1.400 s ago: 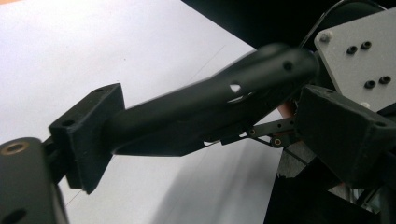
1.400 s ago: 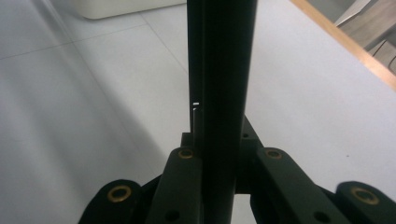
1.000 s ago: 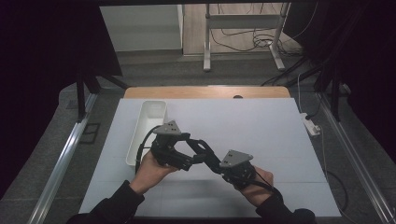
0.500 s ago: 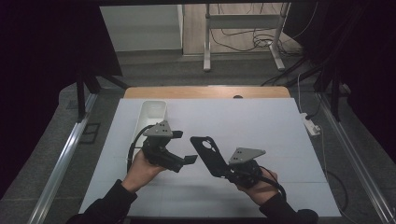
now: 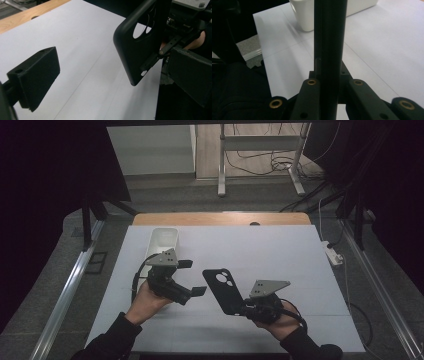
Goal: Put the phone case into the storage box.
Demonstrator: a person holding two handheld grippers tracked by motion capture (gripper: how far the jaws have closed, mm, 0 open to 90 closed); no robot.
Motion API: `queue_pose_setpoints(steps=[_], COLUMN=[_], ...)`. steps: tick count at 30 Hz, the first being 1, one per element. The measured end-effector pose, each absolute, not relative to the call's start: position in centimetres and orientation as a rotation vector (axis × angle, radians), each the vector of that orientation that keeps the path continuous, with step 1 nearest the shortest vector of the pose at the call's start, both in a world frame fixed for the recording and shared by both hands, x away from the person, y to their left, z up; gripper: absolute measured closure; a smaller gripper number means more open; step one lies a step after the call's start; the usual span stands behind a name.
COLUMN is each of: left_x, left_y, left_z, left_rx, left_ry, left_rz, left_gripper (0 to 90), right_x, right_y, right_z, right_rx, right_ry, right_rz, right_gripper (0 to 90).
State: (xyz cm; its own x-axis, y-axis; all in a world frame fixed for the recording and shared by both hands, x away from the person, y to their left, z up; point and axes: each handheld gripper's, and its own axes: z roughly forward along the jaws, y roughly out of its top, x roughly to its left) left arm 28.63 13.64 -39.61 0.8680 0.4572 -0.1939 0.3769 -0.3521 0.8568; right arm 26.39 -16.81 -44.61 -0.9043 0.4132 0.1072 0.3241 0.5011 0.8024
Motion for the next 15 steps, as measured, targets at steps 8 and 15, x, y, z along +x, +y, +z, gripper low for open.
queue_pose_setpoints(steps=[8, 15], left_x=[28.52, 28.44], left_y=[13.59, 13.37], left_z=[-39.62, -39.6], left_rx=[1.969, 1.962], left_ry=[0.619, 0.645], left_rz=[0.081, 0.059], left_gripper=[16.1, 37.0], right_x=[26.34, 26.17], right_y=[-16.89, -16.59], right_z=[-44.55, -44.61], right_rx=[0.645, 0.65], right_ry=[2.641, 2.638], right_rz=[1.432, 1.427], right_gripper=[84.1, 84.1])
